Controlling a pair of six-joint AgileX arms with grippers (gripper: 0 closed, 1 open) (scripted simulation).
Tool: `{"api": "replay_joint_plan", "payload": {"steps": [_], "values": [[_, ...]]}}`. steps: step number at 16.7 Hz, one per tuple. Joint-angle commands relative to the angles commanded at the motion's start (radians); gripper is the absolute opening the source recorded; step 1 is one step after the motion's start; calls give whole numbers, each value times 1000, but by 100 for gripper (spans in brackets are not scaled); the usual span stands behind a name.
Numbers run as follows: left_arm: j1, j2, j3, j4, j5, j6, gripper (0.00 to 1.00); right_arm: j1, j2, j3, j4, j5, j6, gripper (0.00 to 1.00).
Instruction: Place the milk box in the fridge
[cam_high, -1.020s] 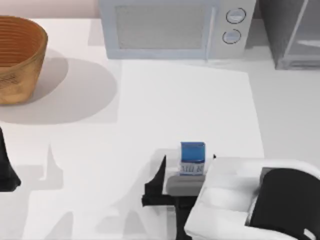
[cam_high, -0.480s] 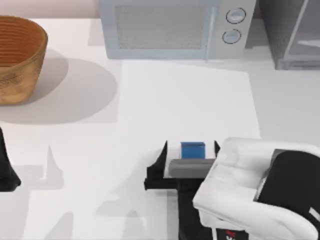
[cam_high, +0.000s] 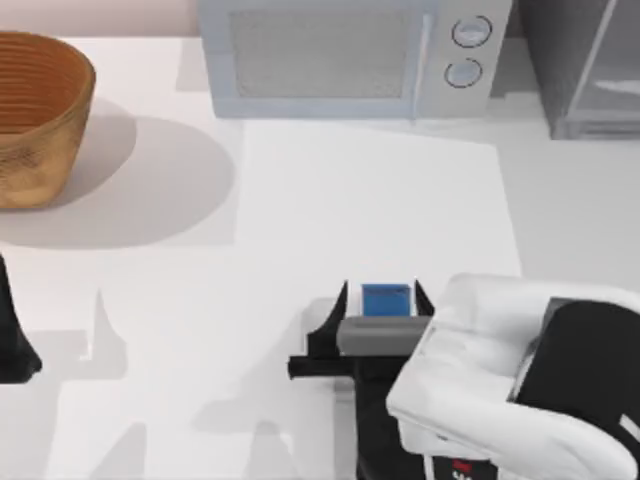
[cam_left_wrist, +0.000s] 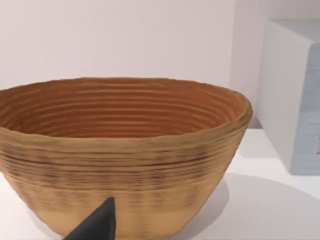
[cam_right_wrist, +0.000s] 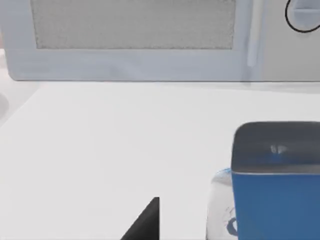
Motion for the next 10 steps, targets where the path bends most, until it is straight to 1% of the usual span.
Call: {"api": "replay_joint_plan", "payload": {"steps": [7, 8, 10], "values": [[0, 0, 0, 0, 0, 0, 100, 0, 0, 0, 0, 0, 0, 2], [0, 0, 0, 0, 0, 0, 100, 0, 0, 0, 0, 0, 0, 0], [0, 0, 0, 0, 0, 0, 100, 0, 0, 0, 0, 0, 0, 0]]}}
